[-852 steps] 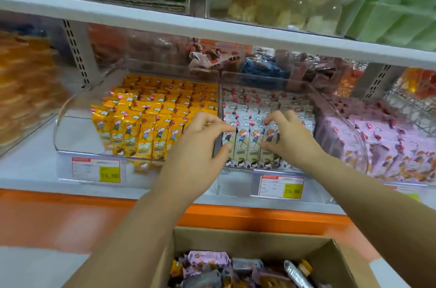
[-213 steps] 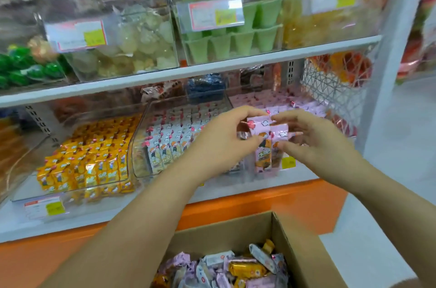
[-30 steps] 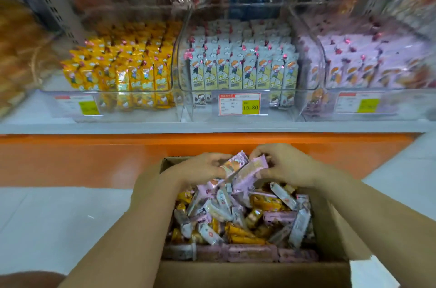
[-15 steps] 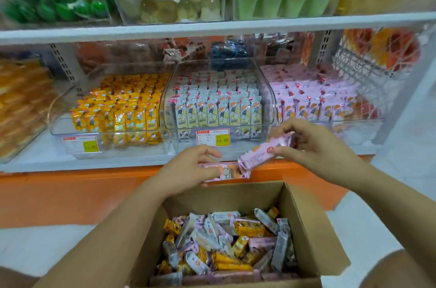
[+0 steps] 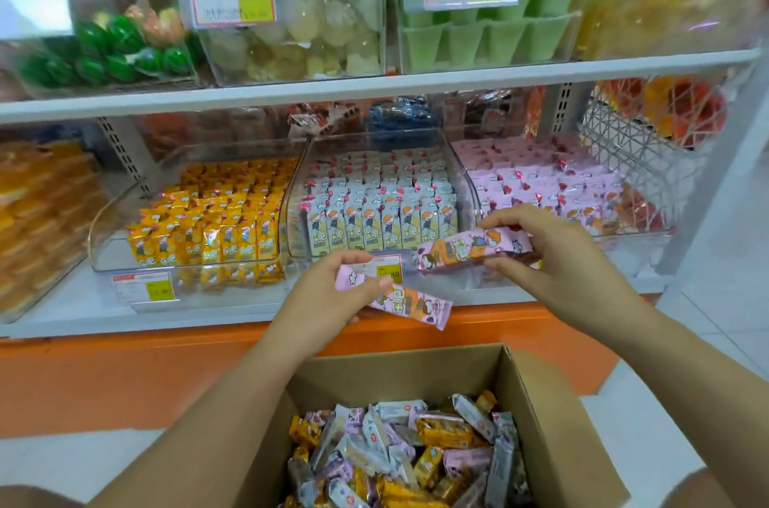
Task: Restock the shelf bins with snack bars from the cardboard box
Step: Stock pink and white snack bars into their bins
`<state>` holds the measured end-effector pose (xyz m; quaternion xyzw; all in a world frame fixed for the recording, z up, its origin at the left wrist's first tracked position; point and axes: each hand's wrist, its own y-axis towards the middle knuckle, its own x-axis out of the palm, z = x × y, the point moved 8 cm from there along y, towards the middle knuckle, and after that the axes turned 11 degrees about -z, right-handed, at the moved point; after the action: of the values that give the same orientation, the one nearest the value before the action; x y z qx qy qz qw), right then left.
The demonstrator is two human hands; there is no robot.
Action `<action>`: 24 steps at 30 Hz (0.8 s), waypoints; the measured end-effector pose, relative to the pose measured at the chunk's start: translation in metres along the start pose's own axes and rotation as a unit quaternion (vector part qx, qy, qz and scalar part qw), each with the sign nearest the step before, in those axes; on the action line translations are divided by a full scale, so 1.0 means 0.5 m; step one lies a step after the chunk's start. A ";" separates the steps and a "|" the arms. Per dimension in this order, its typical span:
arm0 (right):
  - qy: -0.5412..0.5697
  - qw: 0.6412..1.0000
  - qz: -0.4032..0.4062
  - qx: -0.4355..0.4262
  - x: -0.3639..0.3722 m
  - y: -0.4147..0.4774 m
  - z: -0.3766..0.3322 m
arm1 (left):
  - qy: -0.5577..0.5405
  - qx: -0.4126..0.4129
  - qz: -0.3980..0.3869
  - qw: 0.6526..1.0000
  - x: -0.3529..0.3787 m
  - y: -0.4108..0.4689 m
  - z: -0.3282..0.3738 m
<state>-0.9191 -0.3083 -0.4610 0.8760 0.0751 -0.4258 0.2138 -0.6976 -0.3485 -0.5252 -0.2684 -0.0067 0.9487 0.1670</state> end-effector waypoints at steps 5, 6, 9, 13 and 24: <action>0.049 0.998 -0.015 -0.020 -0.017 0.008 0.016 | 0.057 0.062 0.058 0.995 -0.016 0.001 0.068; 0.054 0.998 -0.018 -0.018 -0.019 0.007 0.020 | 0.057 0.076 0.059 0.994 -0.013 0.007 0.088; 0.060 0.998 0.003 -0.008 -0.035 -0.001 0.027 | 0.060 0.114 0.037 0.991 0.016 0.027 0.159; 0.031 0.997 0.030 0.058 -0.075 -0.018 0.063 | 0.137 0.187 0.034 0.972 0.076 0.055 0.269; 0.105 0.978 0.123 0.132 -0.214 -0.073 0.206 | 0.113 0.280 -0.084 0.950 0.288 0.183 0.423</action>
<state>-1.0712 -0.3153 -0.4455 0.9389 -0.0682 -0.3079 0.1381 -0.9496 -0.3727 -0.4266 -0.3152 0.2555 0.8583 0.3142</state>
